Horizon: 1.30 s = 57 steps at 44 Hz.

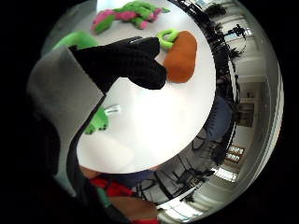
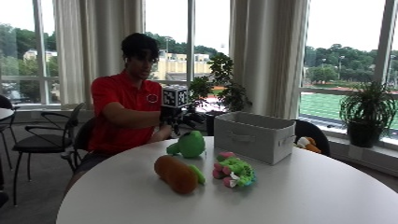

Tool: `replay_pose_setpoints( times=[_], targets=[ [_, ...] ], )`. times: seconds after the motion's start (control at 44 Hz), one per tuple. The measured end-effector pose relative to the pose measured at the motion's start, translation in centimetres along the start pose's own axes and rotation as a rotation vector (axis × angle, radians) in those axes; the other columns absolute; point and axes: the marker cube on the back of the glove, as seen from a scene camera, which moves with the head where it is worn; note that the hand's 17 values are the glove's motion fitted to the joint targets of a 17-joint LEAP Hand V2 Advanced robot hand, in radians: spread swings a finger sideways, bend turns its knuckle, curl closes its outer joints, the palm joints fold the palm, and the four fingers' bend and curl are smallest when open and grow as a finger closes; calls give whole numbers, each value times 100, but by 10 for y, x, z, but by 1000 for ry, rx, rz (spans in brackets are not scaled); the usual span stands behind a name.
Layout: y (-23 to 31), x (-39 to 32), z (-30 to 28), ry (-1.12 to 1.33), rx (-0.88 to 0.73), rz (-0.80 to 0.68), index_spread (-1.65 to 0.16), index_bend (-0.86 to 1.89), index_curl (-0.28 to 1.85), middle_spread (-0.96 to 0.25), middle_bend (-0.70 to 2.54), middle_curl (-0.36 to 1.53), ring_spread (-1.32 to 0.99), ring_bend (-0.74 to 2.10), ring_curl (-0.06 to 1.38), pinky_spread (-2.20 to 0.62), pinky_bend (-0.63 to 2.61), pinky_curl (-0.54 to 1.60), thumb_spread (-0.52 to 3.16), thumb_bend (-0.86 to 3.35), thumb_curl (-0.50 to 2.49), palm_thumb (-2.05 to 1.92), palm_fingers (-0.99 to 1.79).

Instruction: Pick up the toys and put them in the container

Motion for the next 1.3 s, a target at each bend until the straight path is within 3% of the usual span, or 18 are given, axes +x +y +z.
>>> replay_pose_setpoints(
  times=[0.318, 0.682, 0.818, 0.864, 0.932, 0.977, 1.0, 1.023, 1.068, 1.296],
  targets=[
    [-33, 13, 36, -11, -173, 45, -37, 13, 16, -9, 13, 19, -6, 32, 21, 9, 126, 44, 104, -4, 28, -2, -11],
    [-25, -20, 75, 228, -319, 18, -41, 15, 20, -8, 16, 19, -2, 48, 26, -2, 136, 43, 111, 2, 33, 14, 1],
    [-28, -16, 73, 263, -294, 6, -41, 15, 21, -8, 16, 20, -1, 50, 28, -4, 140, 43, 113, 1, 34, 19, -2],
    [-29, -16, 73, 263, -291, 6, -41, 18, 22, -9, 18, 21, -2, 57, 28, -6, 136, 41, 116, 5, 36, 27, 9],
    [-29, -16, 71, 254, -260, 11, -41, 25, 23, -16, 33, 26, -15, 70, 29, -17, 125, 35, 119, 14, 42, 42, 55],
    [-31, -15, 67, 227, -206, 24, -41, 24, 24, -20, 39, 29, -22, 75, 30, -21, 120, 33, 118, 16, 45, 48, 66],
    [-32, -14, 63, 204, -175, 33, -41, 27, 26, -18, 26, 25, -19, 66, 27, -18, 119, 32, 120, 10, 42, 38, 38],
    [-33, -11, 59, 179, -145, 43, -41, 26, 29, -21, 40, 32, -25, 79, 36, -23, 120, 36, 118, 17, 46, 50, 65],
    [-35, -2, 48, 135, -95, 58, -42, 31, 29, -25, 41, 31, -30, 81, 34, -28, 116, 33, 109, 18, 50, 56, 78],
    [-19, 8, -10, 123, 53, 118, -44, 44, 41, -35, 45, 37, -44, 82, 39, -36, 106, 32, 84, 14, 61, 63, 85]
  ],
)
